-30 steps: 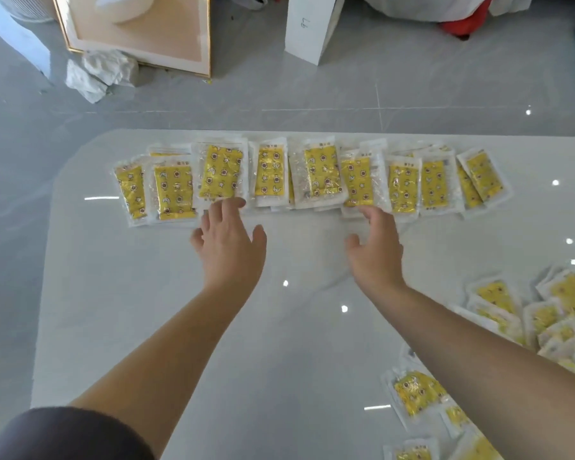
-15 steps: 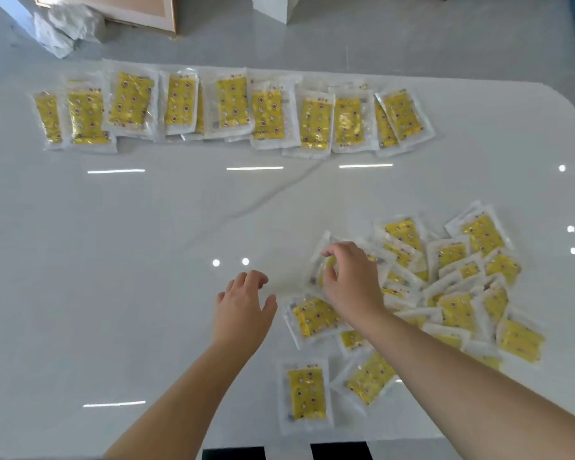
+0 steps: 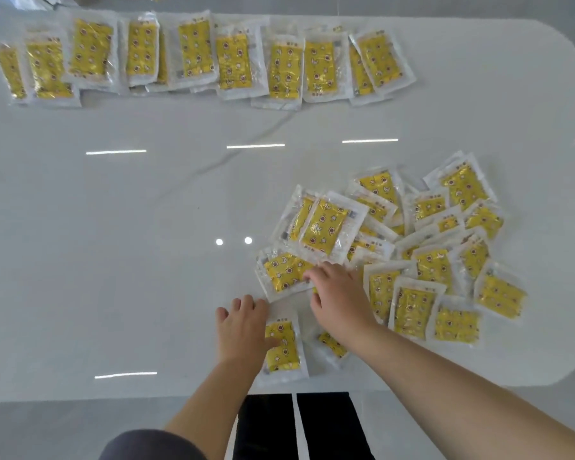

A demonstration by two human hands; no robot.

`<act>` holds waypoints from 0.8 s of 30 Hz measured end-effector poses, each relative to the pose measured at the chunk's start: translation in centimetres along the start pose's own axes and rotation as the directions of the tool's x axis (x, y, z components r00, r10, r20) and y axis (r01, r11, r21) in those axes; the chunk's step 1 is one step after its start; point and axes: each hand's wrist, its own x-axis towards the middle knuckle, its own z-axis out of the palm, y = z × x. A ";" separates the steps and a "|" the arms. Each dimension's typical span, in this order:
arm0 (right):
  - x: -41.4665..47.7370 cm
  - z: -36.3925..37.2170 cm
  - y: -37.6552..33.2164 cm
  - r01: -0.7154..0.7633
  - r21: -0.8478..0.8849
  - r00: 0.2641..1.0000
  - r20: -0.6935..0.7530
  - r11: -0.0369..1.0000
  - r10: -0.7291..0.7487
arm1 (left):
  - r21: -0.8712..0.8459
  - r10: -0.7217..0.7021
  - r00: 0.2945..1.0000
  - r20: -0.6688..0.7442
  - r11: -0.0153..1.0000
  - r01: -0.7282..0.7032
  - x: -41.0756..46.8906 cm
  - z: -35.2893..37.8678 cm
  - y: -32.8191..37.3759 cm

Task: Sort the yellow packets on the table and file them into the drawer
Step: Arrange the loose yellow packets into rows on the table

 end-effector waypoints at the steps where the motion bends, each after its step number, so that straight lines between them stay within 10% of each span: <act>1: 0.2 -0.1 -0.1 0.004 -0.010 1.000 -0.007 1.000 -0.004 | -0.006 0.000 1.000 0.017 1.000 0.000 0.4 -0.1 -0.2; 11: 4.6 -0.9 -2.4 0.226 -0.285 0.974 0.082 0.931 -0.211 | -0.610 -0.044 0.972 0.233 0.771 0.181 2.1 -1.5 -3.8; 24: 7.3 -2.0 -4.6 0.274 -0.510 0.962 0.125 0.815 -0.244 | -0.830 0.108 0.912 0.397 0.468 0.305 1.4 -1.5 -7.0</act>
